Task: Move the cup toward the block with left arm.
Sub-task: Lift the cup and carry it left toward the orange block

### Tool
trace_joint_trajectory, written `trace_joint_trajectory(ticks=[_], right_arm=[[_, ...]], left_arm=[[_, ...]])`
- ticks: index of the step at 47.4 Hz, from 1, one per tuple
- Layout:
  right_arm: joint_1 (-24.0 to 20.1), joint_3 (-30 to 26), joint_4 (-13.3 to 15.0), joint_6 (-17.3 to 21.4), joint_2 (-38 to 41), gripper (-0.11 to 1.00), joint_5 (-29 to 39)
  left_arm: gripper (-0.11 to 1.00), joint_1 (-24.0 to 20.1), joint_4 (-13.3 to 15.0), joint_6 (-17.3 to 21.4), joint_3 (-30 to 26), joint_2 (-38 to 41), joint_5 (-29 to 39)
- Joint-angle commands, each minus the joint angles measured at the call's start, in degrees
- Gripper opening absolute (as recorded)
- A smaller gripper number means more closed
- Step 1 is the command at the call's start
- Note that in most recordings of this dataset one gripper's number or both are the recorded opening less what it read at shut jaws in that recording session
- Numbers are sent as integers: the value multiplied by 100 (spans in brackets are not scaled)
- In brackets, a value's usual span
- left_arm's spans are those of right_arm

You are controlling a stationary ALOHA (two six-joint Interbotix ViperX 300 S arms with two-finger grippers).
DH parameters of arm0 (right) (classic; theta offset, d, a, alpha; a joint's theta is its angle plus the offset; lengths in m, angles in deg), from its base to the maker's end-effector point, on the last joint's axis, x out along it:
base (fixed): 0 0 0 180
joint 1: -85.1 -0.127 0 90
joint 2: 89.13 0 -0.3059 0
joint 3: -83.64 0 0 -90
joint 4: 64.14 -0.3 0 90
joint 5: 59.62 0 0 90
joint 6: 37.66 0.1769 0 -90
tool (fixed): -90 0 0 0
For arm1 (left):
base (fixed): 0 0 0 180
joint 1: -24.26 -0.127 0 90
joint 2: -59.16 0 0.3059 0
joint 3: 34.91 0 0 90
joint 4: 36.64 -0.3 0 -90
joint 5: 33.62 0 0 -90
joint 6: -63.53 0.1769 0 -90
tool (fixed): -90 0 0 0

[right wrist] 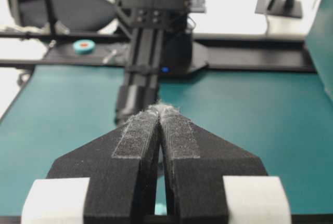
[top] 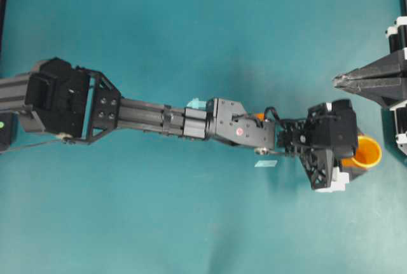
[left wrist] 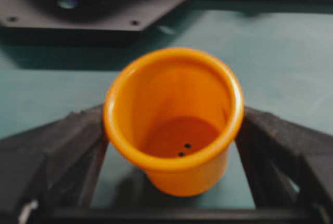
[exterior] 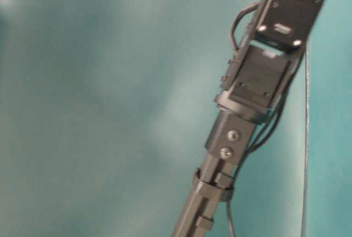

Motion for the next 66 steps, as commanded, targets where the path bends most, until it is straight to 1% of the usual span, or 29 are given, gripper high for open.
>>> trace_joint_trajectory(ticks=[1,18,30,43,47,49,52,54,58,66], right_arm=[[0,-167,9,-9,18,0,-62],[0,-167,9,-9,18,0,-53],[0,-158,9,-9,35,0,-62],[0,-167,9,-9,35,0,-62],[0,-176,9,-9,35,0,-62],[0,-167,9,-9,35,0,-62],[-9,-176,9,-9,35,0,-62],[0,-176,9,-9,35,0,-62],[0,-176,9,-9,35,0,-62],[0,-185,9,-9,35,0,-62]], left_arm=[[83,-35,-18,9,9,-457,-53],[83,-26,-18,0,404,-562,-141],[83,-18,-18,0,378,-545,-686],[82,-18,-18,0,360,-483,-738],[80,-18,-18,0,325,-439,-765],[76,-9,-18,0,281,-413,-765],[67,0,-18,0,229,-387,-791],[64,0,-18,0,193,-378,-809],[64,0,-18,0,193,-387,-765],[64,-26,-18,9,431,-624,-413]])
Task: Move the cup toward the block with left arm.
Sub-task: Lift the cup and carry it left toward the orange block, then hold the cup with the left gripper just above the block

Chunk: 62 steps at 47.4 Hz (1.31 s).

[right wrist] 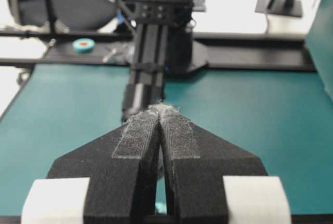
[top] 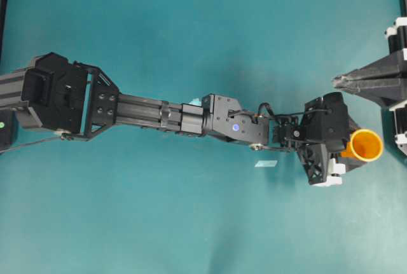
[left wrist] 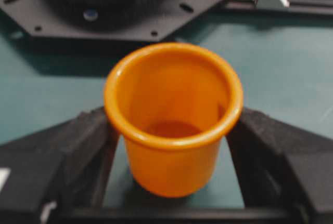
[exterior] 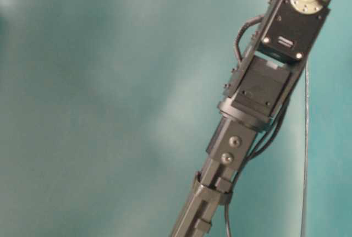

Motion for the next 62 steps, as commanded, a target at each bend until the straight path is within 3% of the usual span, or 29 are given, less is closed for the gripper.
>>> trace_joint_trajectory(ticks=[1,13,27,42,50,62], right_arm=[[0,-185,9,-9,18,0,-62],[-9,-193,9,-18,18,0,-62],[0,-193,35,-26,18,0,-62],[-9,-211,35,-26,26,0,-62],[0,-211,35,-26,35,0,-62],[0,-229,35,-26,35,0,-62]], left_arm=[[64,-18,-18,18,79,-580,123],[64,-114,-53,35,1327,-1450,-114],[64,-167,-44,413,2997,-2514,-580],[64,-448,-9,422,4790,-3604,-1011],[64,-703,9,413,5361,-3946,-1274],[64,-826,9,422,5502,-4034,-1389]])
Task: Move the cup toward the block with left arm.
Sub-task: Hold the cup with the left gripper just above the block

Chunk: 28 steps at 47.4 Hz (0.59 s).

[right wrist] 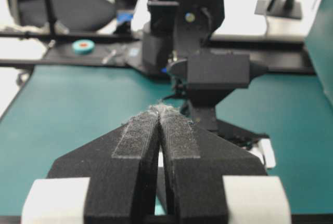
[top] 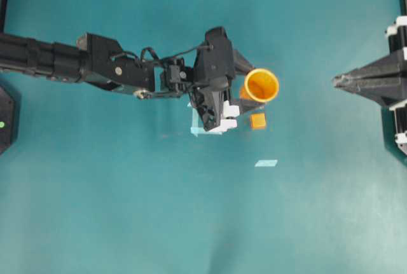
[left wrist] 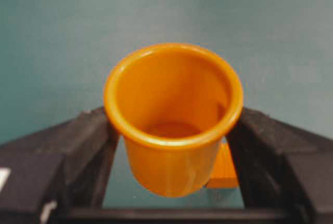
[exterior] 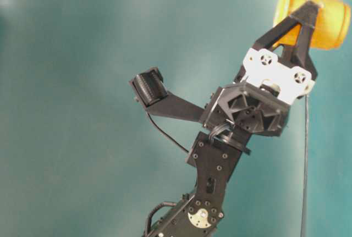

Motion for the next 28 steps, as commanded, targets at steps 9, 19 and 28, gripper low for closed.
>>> trace_joint_trajectory(ticks=[9,19,28], right_arm=[[0,-176,9,-9,18,0,-62],[0,-176,9,-9,26,0,-62],[0,-176,9,-9,53,0,-62]], left_arm=[[64,114,9,18,-88,-246,-149],[64,237,9,18,-88,-246,-149],[64,290,9,18,-97,-237,-290]])
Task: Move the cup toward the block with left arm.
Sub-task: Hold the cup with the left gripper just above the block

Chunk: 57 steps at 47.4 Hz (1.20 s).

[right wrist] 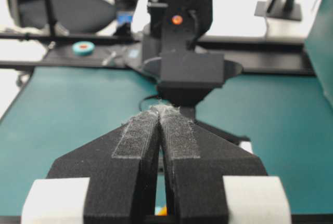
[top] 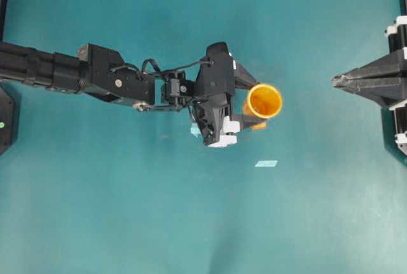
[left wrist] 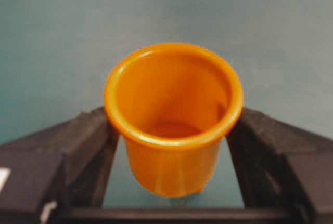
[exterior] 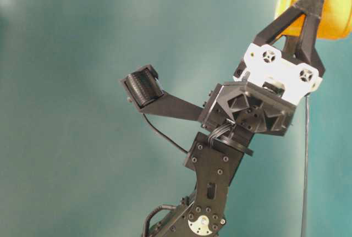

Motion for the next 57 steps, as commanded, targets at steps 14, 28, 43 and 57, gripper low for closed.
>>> trace_joint_trajectory(ticks=[14,28,43,57], right_arm=[[-9,-176,9,-9,53,0,-62],[0,-176,9,-9,62,0,-70],[0,-167,9,-9,62,0,-62],[0,-167,9,-9,53,0,-62]], left_arm=[[64,18,0,9,-88,-229,-439],[64,18,0,18,-53,-220,-457],[64,0,0,18,-62,-211,-501],[64,-9,0,18,-62,-211,-519]])
